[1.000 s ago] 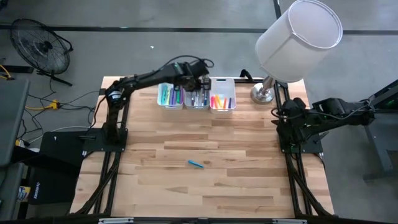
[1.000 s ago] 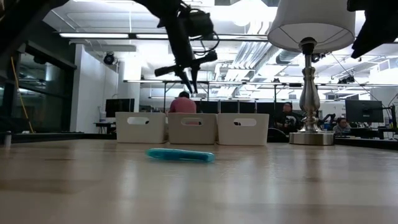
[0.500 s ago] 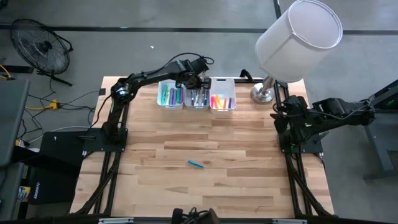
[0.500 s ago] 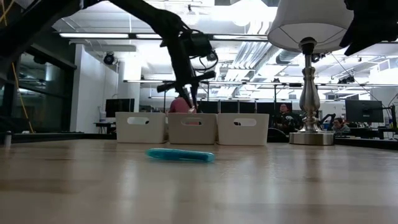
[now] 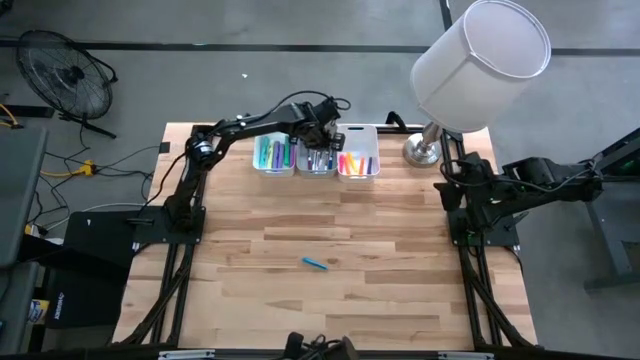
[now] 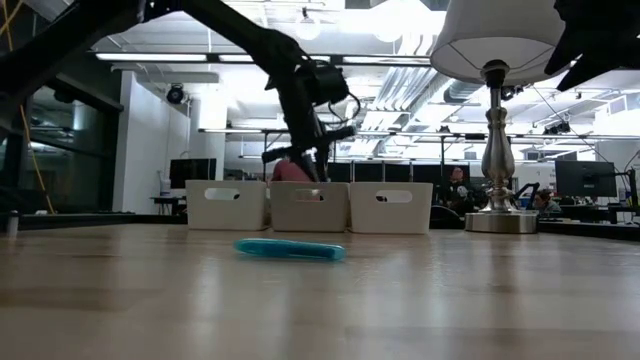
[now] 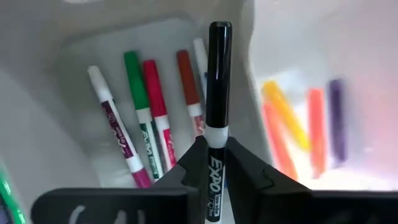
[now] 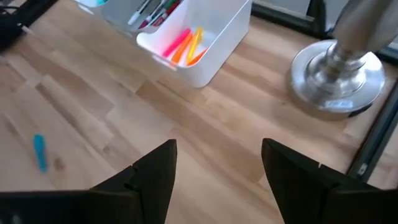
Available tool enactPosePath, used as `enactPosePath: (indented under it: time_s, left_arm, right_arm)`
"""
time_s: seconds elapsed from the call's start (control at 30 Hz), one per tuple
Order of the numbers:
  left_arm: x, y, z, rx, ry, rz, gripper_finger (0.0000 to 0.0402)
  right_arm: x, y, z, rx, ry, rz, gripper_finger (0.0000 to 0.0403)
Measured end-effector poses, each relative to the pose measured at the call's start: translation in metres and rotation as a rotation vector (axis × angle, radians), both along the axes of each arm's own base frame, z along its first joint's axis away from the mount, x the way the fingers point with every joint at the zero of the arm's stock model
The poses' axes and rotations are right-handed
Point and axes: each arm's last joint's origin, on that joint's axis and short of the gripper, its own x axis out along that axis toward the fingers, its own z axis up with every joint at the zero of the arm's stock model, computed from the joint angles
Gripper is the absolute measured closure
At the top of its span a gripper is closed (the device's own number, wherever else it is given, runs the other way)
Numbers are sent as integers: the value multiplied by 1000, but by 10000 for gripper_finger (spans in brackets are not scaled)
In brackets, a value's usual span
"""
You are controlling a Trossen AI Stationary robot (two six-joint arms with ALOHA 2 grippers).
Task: Pick & Place Markers
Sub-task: Put the black marker pen into the gray bin, then put the blue pen into the right white bin
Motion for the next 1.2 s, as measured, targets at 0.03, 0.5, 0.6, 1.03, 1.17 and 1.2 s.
enactPosePath:
  time_s: [0.03,0.5,0.6,1.03,1.17,1.2]
  left_arm:
    - [1,-1,-3,2,9,-14,361]
    - [-5,-8,11,-24,2,-171,192]
    - [-15,-27,41,-59,-36,-218,192]
    - [-50,-142,132,304,82,-384,220]
    - [-65,-167,139,342,168,-406,220]
    - [-69,-173,143,358,167,-410,220]
  right_arm:
    - [0,0,0,15,-1,2,179]
    - [15,5,1,52,-11,57,179]
    - [24,8,1,54,-1,108,179]
    - [55,22,-6,137,53,241,179]
    - [59,32,-6,101,27,239,179]
    - [59,35,-6,74,16,234,179]
